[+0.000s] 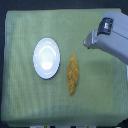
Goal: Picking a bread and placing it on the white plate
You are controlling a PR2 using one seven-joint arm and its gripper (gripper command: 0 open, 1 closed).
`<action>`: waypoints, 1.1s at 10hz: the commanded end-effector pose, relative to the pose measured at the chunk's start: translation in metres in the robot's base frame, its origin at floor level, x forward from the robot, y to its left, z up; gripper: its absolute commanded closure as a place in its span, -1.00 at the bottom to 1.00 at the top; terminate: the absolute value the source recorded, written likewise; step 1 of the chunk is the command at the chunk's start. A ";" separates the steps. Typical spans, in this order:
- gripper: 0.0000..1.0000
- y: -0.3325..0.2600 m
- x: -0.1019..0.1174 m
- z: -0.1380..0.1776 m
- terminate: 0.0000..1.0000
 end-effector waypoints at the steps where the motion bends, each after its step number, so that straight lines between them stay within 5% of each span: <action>1: -1.00 0.072 -0.016 -0.051 -1.00; 11: -1.00 0.143 -0.036 -0.133 -1.00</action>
